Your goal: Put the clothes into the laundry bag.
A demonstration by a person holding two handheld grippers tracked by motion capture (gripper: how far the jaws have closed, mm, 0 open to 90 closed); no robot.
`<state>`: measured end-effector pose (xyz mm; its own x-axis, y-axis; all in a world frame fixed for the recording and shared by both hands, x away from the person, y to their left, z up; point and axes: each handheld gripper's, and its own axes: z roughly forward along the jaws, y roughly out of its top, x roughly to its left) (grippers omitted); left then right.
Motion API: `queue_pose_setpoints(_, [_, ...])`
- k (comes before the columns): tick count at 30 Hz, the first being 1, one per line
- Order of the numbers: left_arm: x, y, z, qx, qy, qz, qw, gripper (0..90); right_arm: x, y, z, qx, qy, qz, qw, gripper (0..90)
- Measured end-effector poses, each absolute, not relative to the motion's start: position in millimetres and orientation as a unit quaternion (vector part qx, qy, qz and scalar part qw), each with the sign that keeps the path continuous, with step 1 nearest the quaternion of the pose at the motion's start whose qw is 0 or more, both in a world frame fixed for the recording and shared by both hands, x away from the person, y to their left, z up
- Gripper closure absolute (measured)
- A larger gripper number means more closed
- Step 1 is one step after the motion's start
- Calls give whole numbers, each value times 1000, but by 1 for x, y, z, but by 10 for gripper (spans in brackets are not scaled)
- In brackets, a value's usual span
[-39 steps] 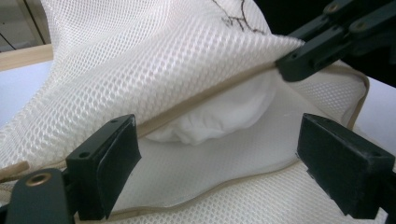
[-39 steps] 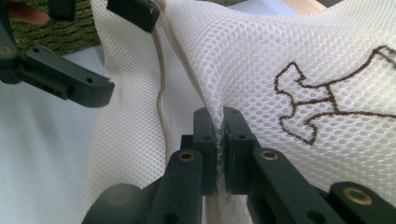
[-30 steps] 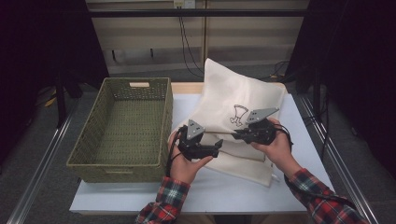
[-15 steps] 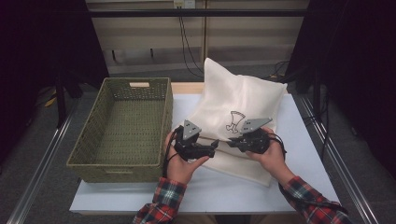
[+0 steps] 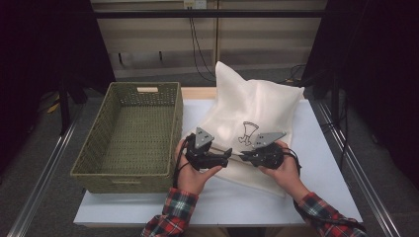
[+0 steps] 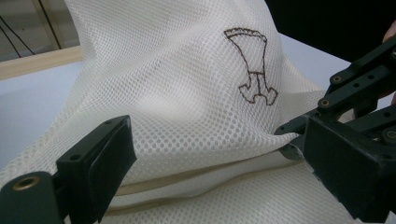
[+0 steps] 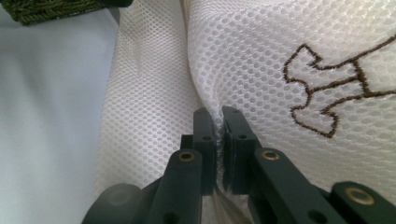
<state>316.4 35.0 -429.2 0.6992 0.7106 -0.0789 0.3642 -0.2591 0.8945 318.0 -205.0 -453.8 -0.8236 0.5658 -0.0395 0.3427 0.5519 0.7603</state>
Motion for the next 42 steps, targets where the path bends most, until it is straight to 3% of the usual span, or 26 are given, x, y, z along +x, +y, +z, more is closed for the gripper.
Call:
queue_pose_setpoints(22, [316,37,-426,767,349,173,510,63,314,-198,-476,279,876,373,125,829])
queue_pose_setpoints(42, [317,38,-426,765,353,172,511,65,310,-202,-465,266,869,398,122,647])
